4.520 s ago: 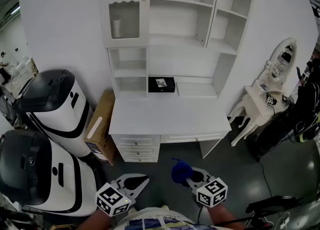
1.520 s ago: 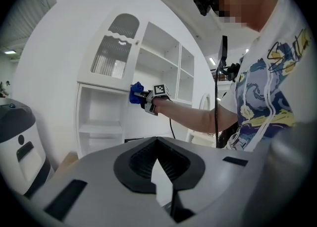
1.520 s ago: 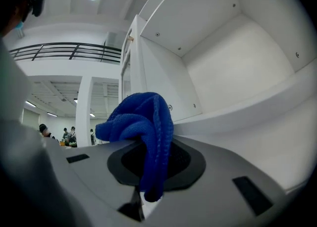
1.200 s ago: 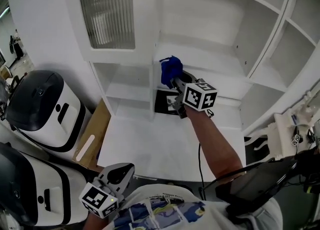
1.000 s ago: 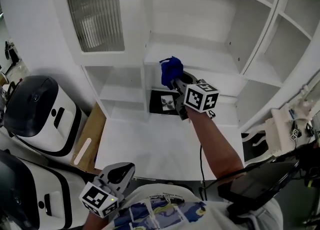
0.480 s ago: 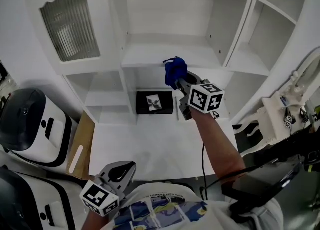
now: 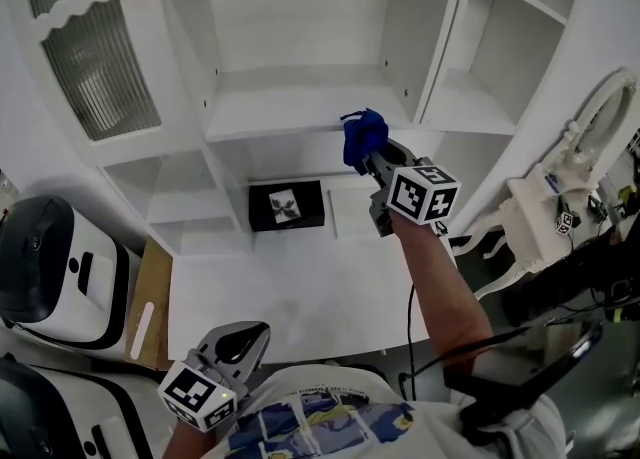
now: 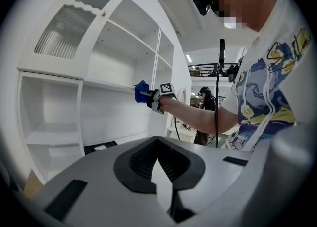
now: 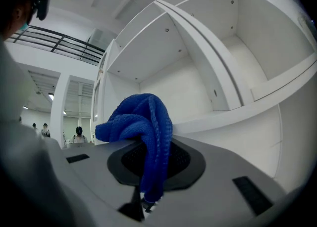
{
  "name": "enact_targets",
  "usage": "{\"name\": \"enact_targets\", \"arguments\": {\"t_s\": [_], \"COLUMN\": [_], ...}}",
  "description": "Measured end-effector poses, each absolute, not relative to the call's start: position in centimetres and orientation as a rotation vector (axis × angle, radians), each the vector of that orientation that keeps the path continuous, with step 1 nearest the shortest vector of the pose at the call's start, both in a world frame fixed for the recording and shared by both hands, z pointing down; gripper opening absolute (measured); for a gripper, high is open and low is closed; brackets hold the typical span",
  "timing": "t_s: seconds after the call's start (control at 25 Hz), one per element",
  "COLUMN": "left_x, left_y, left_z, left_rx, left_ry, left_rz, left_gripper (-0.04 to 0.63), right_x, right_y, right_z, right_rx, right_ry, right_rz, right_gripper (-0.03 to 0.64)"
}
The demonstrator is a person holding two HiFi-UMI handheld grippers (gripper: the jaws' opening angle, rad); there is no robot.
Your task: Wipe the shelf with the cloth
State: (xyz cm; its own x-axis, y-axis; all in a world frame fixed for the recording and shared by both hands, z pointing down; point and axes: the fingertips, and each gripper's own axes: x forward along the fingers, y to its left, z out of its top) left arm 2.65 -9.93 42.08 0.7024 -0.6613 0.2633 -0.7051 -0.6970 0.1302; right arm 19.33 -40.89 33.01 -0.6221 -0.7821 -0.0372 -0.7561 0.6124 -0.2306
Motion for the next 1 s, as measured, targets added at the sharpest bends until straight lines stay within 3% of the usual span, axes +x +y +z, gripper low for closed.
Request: {"name": "enact_targets", "arguments": {"t_s": [0.56,1.0], "left_x": [6.3,7.5], "left_y": [-11.2,-11.0], "left_z": [42.2,42.1], "left_rx": [2.728,2.741], "left_ry": [-1.021,-1.005], "left_rz": [0.311,0.31], "left_gripper": [0.003,0.003], "right_x": [29.1,30.7], "right_y": [-41.6,-41.6], "right_z": [32.5,29.8], "right_rx": [-1.466,-1.473], "right_ry": [2.566,2.563], "right_rz": [-0.27,-0.196], "right_gripper": [0.067,0.067]}}
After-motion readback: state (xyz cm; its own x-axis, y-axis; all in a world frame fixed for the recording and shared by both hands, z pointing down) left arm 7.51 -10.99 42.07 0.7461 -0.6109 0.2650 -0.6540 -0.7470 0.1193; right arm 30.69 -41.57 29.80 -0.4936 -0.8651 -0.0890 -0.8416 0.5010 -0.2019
